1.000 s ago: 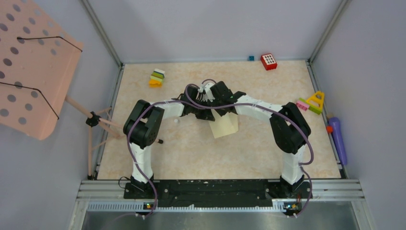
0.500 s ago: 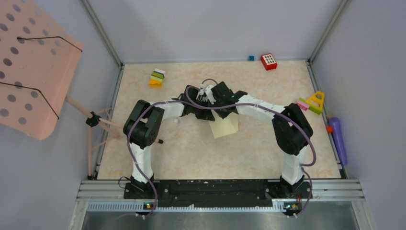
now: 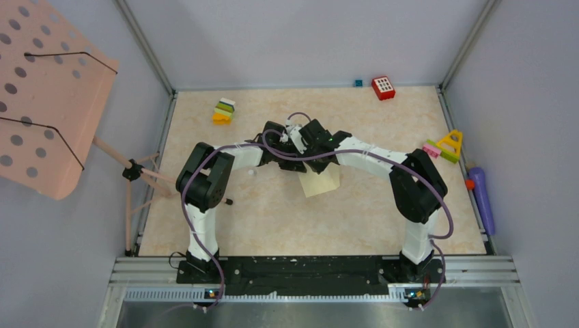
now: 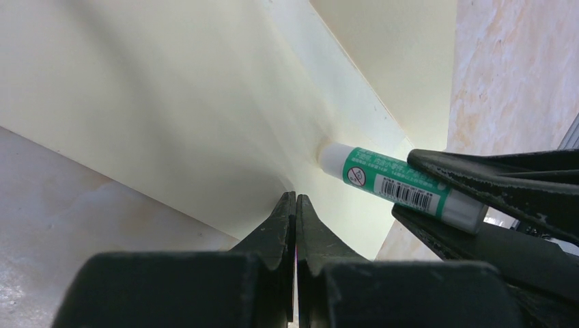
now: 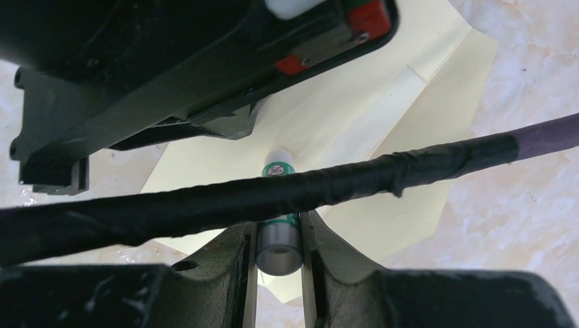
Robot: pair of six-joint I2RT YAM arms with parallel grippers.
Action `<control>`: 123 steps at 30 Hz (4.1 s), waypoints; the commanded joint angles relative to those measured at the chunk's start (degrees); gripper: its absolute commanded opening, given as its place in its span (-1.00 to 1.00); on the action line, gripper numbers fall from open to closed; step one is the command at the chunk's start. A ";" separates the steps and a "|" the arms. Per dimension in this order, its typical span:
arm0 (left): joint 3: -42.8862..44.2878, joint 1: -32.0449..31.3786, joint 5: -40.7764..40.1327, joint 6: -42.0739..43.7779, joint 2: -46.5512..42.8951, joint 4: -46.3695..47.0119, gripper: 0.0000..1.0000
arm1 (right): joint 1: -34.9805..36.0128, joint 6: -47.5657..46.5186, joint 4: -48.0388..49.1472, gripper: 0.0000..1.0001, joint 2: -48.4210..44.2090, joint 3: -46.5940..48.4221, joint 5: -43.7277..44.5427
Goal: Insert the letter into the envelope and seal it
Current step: Paint the envelope at the center of the board.
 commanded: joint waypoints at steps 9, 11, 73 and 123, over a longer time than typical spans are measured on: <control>-1.07 -0.95 -6.56 1.43 2.60 -4.74 -1.00 | 1.83 -2.01 -5.81 -1.00 -2.97 0.57 -1.22; -1.06 -0.96 -6.55 1.43 2.60 -4.75 -1.00 | 1.99 -2.26 -6.18 -1.00 -3.00 0.52 -1.33; -0.88 -1.12 -5.64 1.96 2.82 -4.59 -1.00 | 1.19 5.07 17.48 -1.00 3.86 0.89 8.07; -0.88 -1.24 -6.13 1.87 2.78 -4.75 -1.00 | -1.59 9.70 1.92 -1.00 4.97 5.57 -0.37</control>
